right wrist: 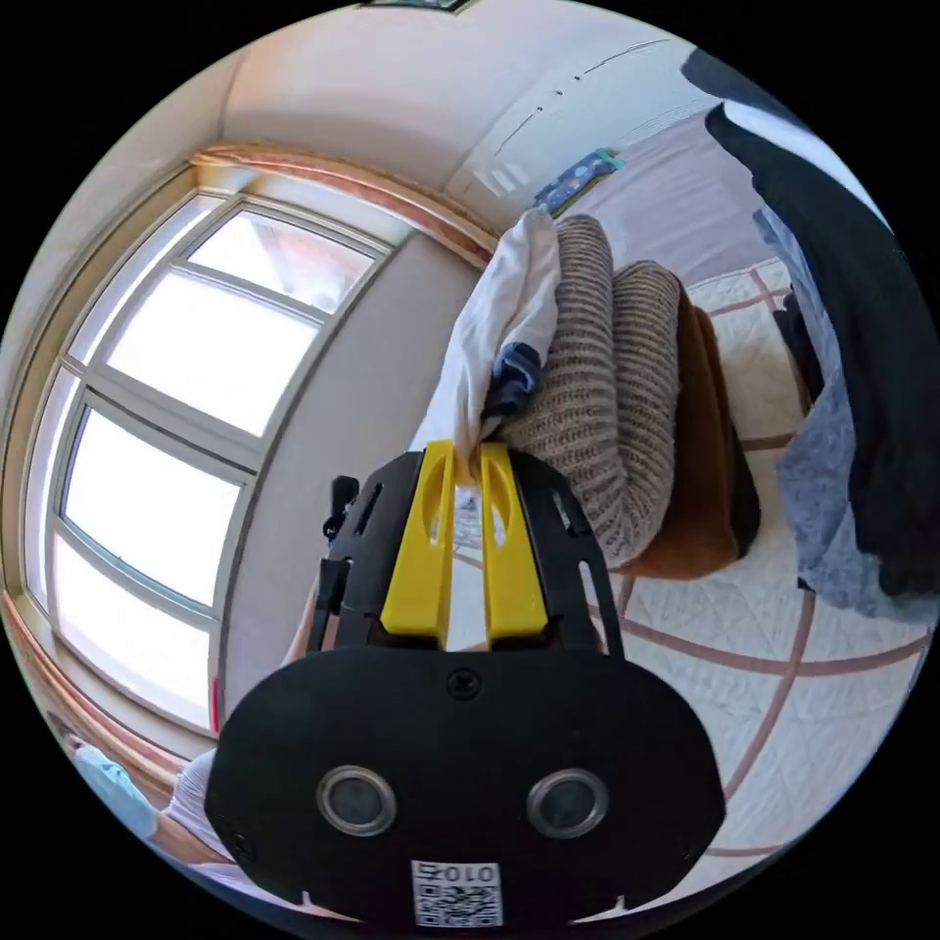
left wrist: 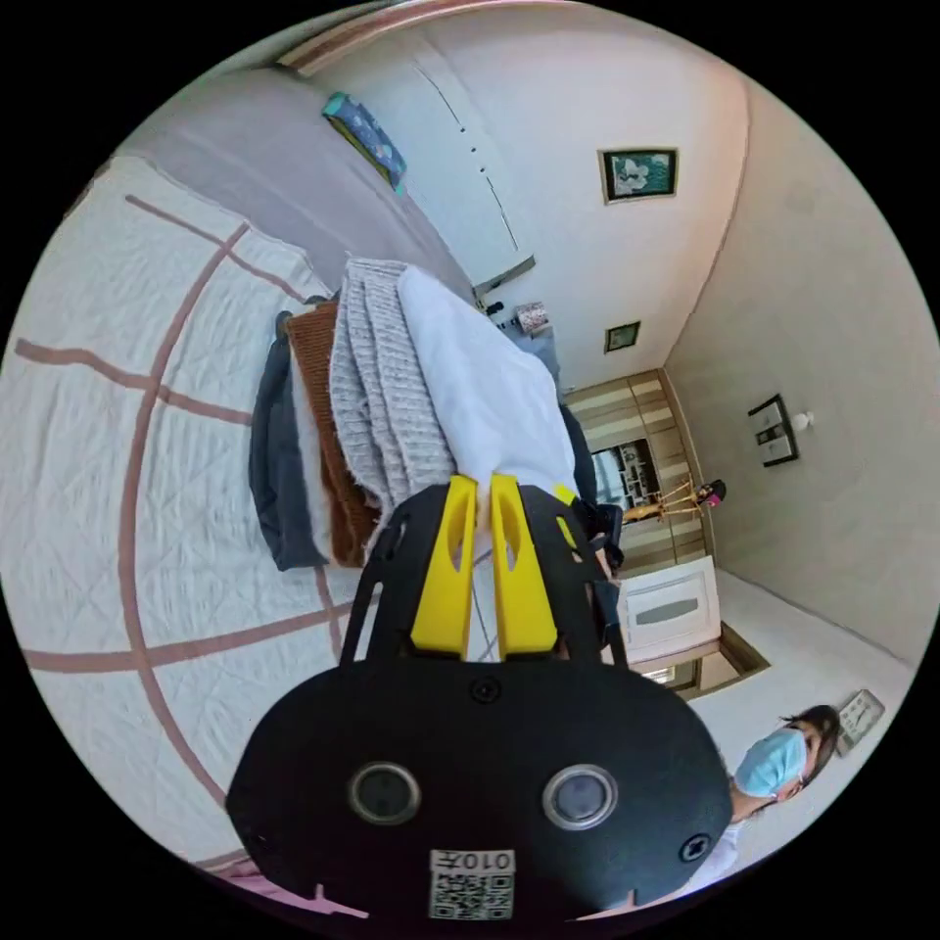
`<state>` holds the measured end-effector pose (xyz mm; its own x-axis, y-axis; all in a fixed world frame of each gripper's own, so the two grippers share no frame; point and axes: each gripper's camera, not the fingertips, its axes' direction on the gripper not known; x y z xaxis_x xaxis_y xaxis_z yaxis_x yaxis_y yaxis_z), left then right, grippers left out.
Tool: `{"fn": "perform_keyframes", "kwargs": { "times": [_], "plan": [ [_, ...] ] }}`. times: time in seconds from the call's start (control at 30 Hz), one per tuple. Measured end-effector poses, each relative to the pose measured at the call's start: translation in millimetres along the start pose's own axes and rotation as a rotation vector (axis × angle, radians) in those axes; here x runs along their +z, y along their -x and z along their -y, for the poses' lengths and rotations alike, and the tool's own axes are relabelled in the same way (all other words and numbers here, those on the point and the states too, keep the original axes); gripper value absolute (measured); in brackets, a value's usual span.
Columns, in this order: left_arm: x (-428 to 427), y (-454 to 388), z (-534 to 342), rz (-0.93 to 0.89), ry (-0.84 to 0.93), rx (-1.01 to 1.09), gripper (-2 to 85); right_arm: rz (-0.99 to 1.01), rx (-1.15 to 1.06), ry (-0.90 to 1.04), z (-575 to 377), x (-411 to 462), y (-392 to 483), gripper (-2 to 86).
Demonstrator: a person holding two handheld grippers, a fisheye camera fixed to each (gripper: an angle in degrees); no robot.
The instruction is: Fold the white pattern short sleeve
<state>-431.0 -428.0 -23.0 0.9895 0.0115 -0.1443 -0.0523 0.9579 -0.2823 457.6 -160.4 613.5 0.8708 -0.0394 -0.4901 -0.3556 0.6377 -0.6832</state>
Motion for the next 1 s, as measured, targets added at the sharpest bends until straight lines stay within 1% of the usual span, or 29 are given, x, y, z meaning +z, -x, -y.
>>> {"fn": "perform_keyframes", "kwargs": {
  "times": [0.03, 0.07, 0.23, 0.3, 0.33, 0.37, 0.4, 0.43, 0.47, 0.5, 0.53, 0.57, 0.6, 0.67, 0.73, 0.8, 0.93, 1.0],
  "plan": [
    [1, -3, -1, -0.004, 0.011, 0.017, 1.5, -0.016, -0.011, 0.011, -2, 3, 2, 5.8],
    [0, -12, -2, 0.034, 0.011, 0.048, 1.6, -0.043, -0.035, 0.033, -6, 10, 5, 5.8],
    [-25, -49, -38, 0.159, -0.07, 0.137, 2.7, -0.189, -0.08, 0.032, -59, 20, 14, 4.7],
    [-46, -76, -71, 0.218, -0.079, 0.236, 3.1, -0.291, -0.201, 0.05, -125, 23, 25, 3.8],
    [-64, -103, -104, 0.262, -0.104, 0.336, 3.1, -0.316, -0.242, 0.047, -148, 24, 28, 3.7],
    [-84, -133, -145, 0.324, -0.132, 0.446, 3.2, -0.363, -0.326, 0.032, -198, 26, 32, 3.6],
    [-94, -149, -168, 0.367, -0.145, 0.503, 3.1, -0.4, -0.406, -0.006, -254, 28, 35, 3.5],
    [-113, -179, -219, 0.485, -0.179, 0.606, 2.9, -0.419, -0.443, -0.029, -282, 30, 36, 3.5],
    [-128, -205, -272, 0.642, -0.233, 0.682, 2.7, -0.461, -0.481, -0.09, -338, 32, 33, 3.3],
    [-135, -215, -298, 0.723, -0.267, 0.71, 2.6, -0.496, -0.483, -0.158, -389, 36, 27, 3.2],
    [-146, -230, -349, 0.869, -0.337, 0.748, 2.5, -0.508, -0.488, -0.188, -412, 38, 23, 3.1],
    [-156, -240, -393, 0.992, -0.391, 0.762, 2.5, -0.523, -0.521, -0.232, -453, 45, 19, 3.0],
    [-161, -243, -413, 1.048, -0.407, 0.758, 2.6, -0.547, -0.567, -0.243, -485, 52, 19, 2.9],
    [-174, -251, -480, 1.22, -0.429, 0.72, 3.1, -0.613, -0.629, -0.223, -517, 63, 25, 3.2],
    [-177, -251, -518, 1.287, -0.438, 0.676, 3.9, -0.658, -0.684, -0.23, -537, 68, 37, 3.6],
    [-169, -248, -544, 1.302, -0.41, 0.672, 5.1, -0.642, -0.729, -0.3, -560, 64, 53, 4.0],
    [-116, -225, -568, 1.188, -0.295, 0.638, 8.7, -0.555, -0.774, -0.426, -600, 53, 70, 4.1],
    [-84, -207, -569, 1.164, -0.19, 0.598, 10.0, -0.549, -0.821, -0.482, -630, 51, 77, 4.6]
  ]
}}
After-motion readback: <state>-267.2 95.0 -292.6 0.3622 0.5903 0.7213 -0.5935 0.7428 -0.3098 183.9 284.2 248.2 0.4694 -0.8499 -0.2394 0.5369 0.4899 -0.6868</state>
